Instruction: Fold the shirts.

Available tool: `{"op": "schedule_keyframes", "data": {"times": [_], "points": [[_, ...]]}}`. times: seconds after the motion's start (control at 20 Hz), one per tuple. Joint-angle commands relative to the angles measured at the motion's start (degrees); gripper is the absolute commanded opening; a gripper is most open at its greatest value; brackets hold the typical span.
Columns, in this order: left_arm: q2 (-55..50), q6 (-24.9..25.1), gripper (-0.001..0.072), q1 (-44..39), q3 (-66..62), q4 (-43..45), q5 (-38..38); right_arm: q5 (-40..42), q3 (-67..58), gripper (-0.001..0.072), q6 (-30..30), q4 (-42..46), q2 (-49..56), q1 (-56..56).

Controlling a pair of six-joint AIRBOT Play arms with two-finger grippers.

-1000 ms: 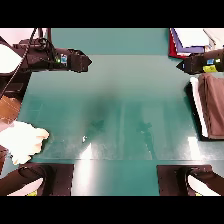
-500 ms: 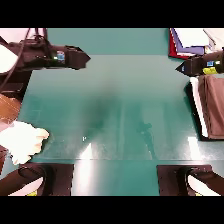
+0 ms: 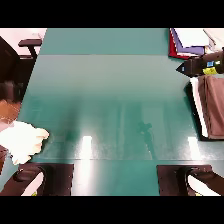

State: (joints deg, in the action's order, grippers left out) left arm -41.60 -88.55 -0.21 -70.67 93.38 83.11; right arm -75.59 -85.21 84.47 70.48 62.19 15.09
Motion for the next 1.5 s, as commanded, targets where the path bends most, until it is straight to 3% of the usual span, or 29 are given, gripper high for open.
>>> {"op": "schedule_keyframes", "data": {"times": [0.0,0.35,0.5,0.55,0.6,0.65,0.7,0.9,1.2,1.45], "points": [[3.61,-1.44,0.0665,6.32,9.22,9.09,7.32,0.0,-0.04,0.0018,0.02,-0.02,-0.02,0.07],[3.5,-3.21,0.0665,8.59,37.92,9.57,-6.6,-0.07,-0.04,0.0018,0.0,-0.04,-0.02,0.07],[3.52,-6.58,0.0663,8.59,41.18,9.57,-6.95,0.0,-0.04,0.0018,0.0,-0.02,-0.02,0.07],[3.52,-7.63,0.0597,8.59,40.89,9.57,-6.49,0.0,-0.04,0.0018,0.0,-0.02,-0.02,0.07],[3.52,-7.65,0.0318,8.59,40.41,9.55,-5.75,0.0,-0.07,0.0018,0.0,-0.02,-0.02,0.07],[3.52,-7.65,0.0101,8.59,39.63,9.51,-5.33,0.13,-0.04,0.0019,0.0,-0.02,-0.02,0.07],[3.52,-7.61,0.0028,8.59,38.51,9.51,-5.07,0.48,-0.07,0.0018,0.0,-0.02,-0.02,0.04],[3.52,-7.34,0.0024,8.52,23.56,7.78,-3.5,0.5,-1.31,0.0018,0.0,-0.02,-0.02,0.04],[3.15,-1.18,0.0022,8.52,-11.65,-16.0,-7.85,2.56,-13.77,0.0018,-0.02,0.09,-0.02,-0.02],[0.09,3.72,0.0021,8.39,-17.0,-28.13,-11.61,6.47,-20.68,0.0018,0.0,0.17,0.13,-0.11]]}}
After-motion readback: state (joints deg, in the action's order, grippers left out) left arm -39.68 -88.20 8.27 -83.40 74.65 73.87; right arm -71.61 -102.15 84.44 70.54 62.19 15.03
